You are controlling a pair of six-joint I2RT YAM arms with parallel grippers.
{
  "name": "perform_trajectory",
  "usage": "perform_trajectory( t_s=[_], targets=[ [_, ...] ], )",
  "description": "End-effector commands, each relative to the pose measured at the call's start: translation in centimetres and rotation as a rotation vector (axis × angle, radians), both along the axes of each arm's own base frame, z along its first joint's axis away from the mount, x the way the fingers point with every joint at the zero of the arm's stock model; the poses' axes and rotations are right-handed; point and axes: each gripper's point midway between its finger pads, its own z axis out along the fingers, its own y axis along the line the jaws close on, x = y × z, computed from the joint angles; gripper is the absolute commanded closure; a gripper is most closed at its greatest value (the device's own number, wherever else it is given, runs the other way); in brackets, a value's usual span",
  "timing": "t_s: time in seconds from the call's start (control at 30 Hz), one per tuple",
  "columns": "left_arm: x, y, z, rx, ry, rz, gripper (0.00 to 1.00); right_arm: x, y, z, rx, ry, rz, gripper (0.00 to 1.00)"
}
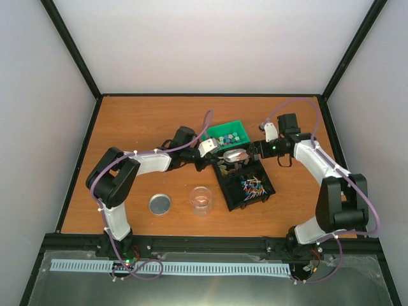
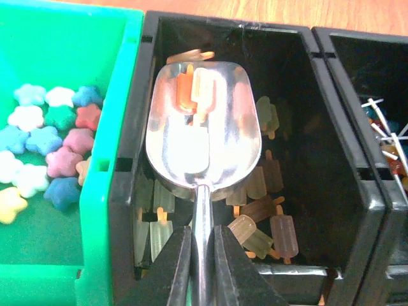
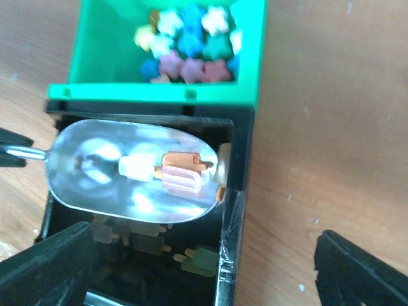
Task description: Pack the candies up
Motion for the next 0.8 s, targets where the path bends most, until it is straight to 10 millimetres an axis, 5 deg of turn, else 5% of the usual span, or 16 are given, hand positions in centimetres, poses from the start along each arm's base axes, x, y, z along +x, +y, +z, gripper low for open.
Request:
perform_trajectory(
  t_s=[0.0,0.47,0.77],
  targets=[
    [0.3,0.3,3.5,-0.055,-0.106,-0.034,0.99,1.4,0.5,6.0,0.079,-0.148,0.029,0.02],
    [-4.4,3.2,6.8,-0.057,-0.167,-0.106,0.99,1.8,4.8,23.5,0.534,-0.366,0.049,0.0],
    [-10.3,8.4,10.8,-0.063,-0.19,-0.15,0.99,3.9,6.3,30.1,0.824,-0.284,-0.094,0.0]
  ],
)
